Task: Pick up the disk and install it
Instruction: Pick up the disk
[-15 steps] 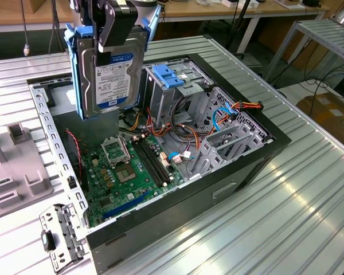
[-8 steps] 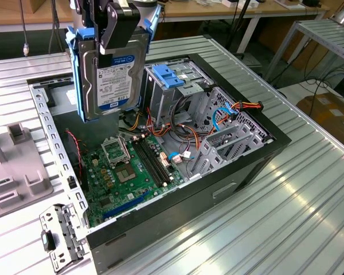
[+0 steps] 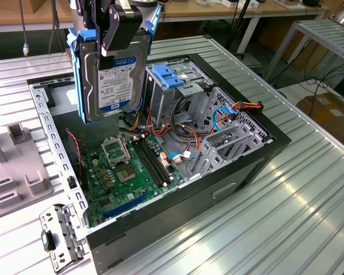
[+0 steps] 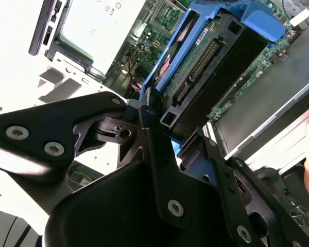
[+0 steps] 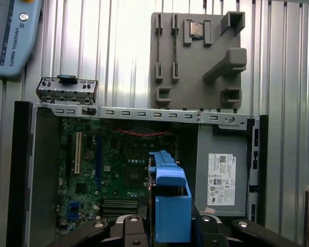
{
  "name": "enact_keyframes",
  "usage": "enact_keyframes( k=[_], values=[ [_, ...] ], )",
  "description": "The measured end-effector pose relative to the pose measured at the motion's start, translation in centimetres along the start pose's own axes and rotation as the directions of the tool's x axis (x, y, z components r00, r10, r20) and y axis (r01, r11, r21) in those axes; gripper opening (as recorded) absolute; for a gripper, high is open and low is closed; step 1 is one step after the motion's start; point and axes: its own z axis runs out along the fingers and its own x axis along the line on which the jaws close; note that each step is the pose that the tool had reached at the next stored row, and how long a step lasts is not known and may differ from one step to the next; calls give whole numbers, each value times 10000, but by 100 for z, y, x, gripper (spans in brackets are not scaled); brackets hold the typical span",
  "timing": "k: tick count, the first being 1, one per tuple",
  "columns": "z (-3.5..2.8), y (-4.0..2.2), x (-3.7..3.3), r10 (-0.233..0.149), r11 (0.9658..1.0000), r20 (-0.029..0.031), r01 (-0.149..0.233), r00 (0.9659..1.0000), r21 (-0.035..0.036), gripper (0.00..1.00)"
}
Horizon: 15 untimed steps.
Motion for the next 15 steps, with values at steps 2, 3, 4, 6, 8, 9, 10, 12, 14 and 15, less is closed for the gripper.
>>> enact_keyframes(
  k=[2, 3, 4, 6, 8, 9, 10, 12, 14, 15],
  values=[
    [-1, 0, 12, 0, 10000, 0, 0, 10000, 0, 37],
    [-1, -1, 21, 0, 10000, 0, 0, 10000, 0, 37],
    [-1, -1, 26, 0, 10000, 0, 0, 10000, 0, 37],
    [-2, -1, 37, 0, 10000, 0, 0, 10000, 0, 37],
    [-3, -1, 51, 0, 10000, 0, 0, 10000, 0, 37],
    [-3, -1, 58, 0, 10000, 0, 0, 10000, 0, 37],
    [-4, -1, 63, 0, 10000, 0, 0, 10000, 0, 37],
    [-4, -2, 75, -1, 10000, 0, 1, 10000, 0, 37],
    [-5, -2, 85, 0, 10000, 0, 0, 10000, 1, 37],
    [-5, -2, 93, 0, 10000, 1, 0, 10000, 0, 37]
  ],
)
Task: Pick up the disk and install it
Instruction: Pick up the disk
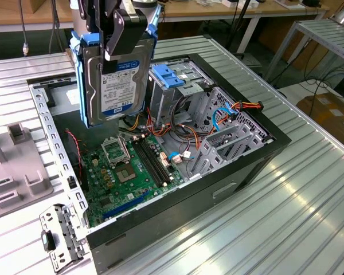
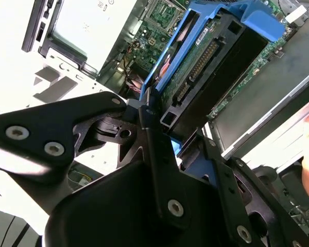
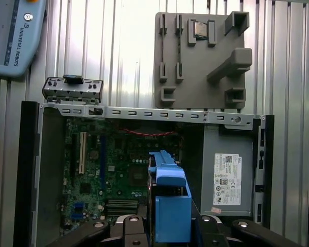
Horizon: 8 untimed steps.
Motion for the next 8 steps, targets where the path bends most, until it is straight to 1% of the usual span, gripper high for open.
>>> enact_keyframes(
  k=[8],
  values=[
    [-3, -1, 51, 1, 10000, 0, -1, 10000, 1, 37]
  ],
)
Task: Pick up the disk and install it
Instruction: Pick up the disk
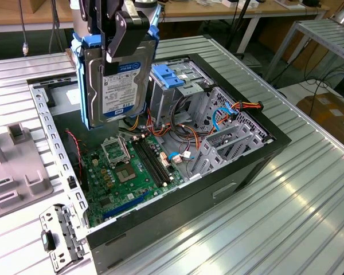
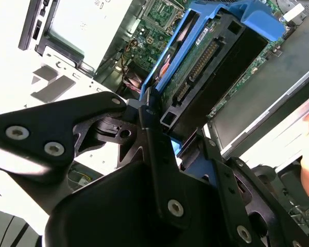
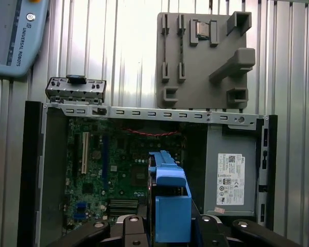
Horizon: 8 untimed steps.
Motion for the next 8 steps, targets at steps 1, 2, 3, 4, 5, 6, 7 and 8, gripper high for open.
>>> enact_keyframes(
  k=[1, 2, 3, 4, 5, 6, 7, 8],
  values=[
    [-3, -1, 50, 0, 10000, 0, 0, 10000, -1, 37],
    [-6, -3, 100, 0, 10000, -1, 0, 10000, -1, 37],
    [-7, -3, 118, -1, 10000, -1, 1, 10000, -1, 37],
    [-11, -16, 214, -1, 10000, -1, 1, 10000, -1, 37],
    [-12, -19, 245, 0, 10000, -1, 0, 10000, -1, 37],
    [-12, -19, 250, -1, 10000, 0, 1, 10000, -1, 37],
    [-12, -20, 255, 0, 10000, -1, 0, 10000, -1, 37],
    [-13, -21, 265, 0, 10000, -1, 0, 10000, -1, 37]
  ],
)
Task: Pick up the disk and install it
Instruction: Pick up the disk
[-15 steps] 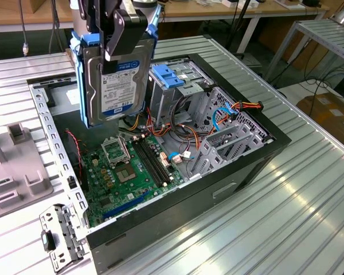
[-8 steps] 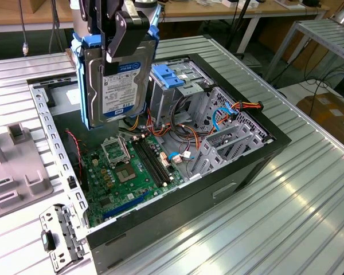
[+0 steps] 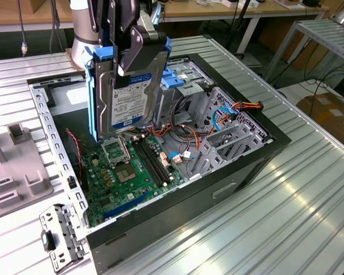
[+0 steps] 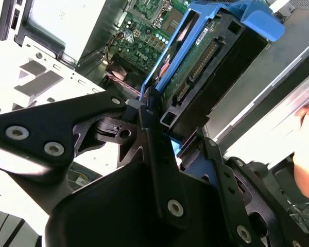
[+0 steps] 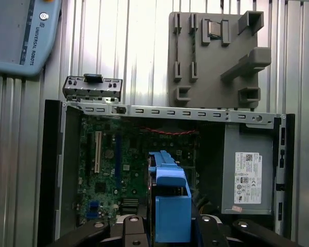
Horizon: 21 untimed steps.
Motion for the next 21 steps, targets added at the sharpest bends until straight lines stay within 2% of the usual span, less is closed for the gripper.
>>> enact_keyframes(
  k=[21],
  values=[
    [-7, -5, 152, 0, 10000, 0, 0, 10000, 0, 37]
  ],
)
